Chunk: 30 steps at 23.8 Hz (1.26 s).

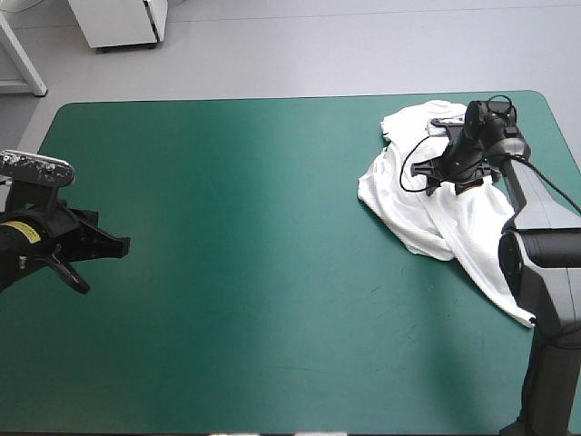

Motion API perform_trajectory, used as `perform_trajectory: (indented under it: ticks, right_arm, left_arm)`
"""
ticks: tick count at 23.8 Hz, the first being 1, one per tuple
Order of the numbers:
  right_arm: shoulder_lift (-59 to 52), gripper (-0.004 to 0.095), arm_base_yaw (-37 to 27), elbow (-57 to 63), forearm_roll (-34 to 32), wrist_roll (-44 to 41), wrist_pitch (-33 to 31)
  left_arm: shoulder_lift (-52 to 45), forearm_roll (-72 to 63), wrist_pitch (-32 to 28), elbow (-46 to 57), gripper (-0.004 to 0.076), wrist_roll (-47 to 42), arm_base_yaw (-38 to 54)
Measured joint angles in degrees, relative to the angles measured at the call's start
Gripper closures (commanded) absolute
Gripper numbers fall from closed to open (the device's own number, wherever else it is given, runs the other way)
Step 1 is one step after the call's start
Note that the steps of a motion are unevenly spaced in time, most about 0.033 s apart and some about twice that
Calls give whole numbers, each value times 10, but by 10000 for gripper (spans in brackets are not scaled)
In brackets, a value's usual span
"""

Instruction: Fold the cloth

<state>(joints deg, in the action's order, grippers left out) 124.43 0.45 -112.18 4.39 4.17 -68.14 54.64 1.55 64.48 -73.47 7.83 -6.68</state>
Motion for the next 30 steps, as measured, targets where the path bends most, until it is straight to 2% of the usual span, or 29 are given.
perform_trajectory:
  ticks: [2,4,5,6,7,12,20,30]
  right_arm:
    - [11,345,0,0,0,0,3]
    - [21,435,0,-4,0,0,5]
    - [23,597,0,-6,1,0,4]
    - [25,712,0,-10,2,0,0]
    - [27,908,1,-10,5,2,0]
    - [32,921,48,-18,64,38,-4]
    - [46,921,256,-53,149,30,-13]
    - [23,921,442,-56,177,19,-17]
  left_arm:
    - [1,0,0,0,733,0,0]
    - [6,0,-1,0,733,0,0]
    - [7,0,-1,0,733,0,0]
    - [8,0,-1,0,733,0,0]
    - [10,0,-1,0,733,0,0]
    - [16,0,-1,0,733,0,0]
    - [16,0,-1,0,733,-1,0]
    - [16,0,-1,0,733,0,0]
